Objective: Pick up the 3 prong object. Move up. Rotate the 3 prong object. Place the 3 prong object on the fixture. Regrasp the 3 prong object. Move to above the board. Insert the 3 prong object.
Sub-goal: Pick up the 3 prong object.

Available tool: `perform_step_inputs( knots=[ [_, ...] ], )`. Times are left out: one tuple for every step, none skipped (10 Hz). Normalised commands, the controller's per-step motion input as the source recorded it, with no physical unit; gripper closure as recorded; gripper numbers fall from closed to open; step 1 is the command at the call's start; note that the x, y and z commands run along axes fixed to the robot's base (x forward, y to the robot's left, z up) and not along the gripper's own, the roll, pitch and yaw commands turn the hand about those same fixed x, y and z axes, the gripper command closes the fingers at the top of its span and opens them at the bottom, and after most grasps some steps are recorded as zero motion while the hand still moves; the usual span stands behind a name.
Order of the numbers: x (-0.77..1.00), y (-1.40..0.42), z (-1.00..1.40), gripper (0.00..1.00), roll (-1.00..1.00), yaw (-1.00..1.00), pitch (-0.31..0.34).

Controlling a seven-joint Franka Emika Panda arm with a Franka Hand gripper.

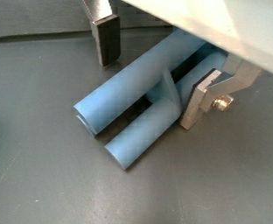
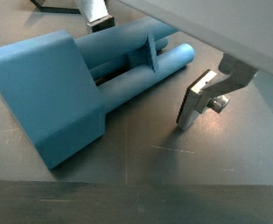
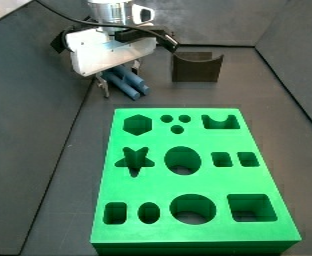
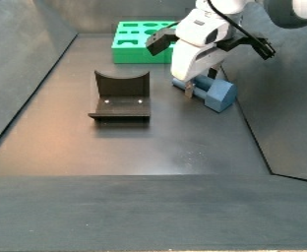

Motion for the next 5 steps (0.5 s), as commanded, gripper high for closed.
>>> perform_step_inputs(
  knots=[
    [-0.02, 0.0, 0.0, 0.0, 0.0, 0.0, -0.03],
    [0.0, 0.0, 0.0, 0.0, 0.0, 0.0, 0.0],
    [0.0, 0.0, 0.0, 1.0, 0.0, 0.0, 0.0],
    [0.0, 0.0, 0.0, 1.0, 0.0, 0.0, 0.0],
    [0.0, 0.0, 0.0, 1.0, 0.0, 0.0, 0.0]
  ],
)
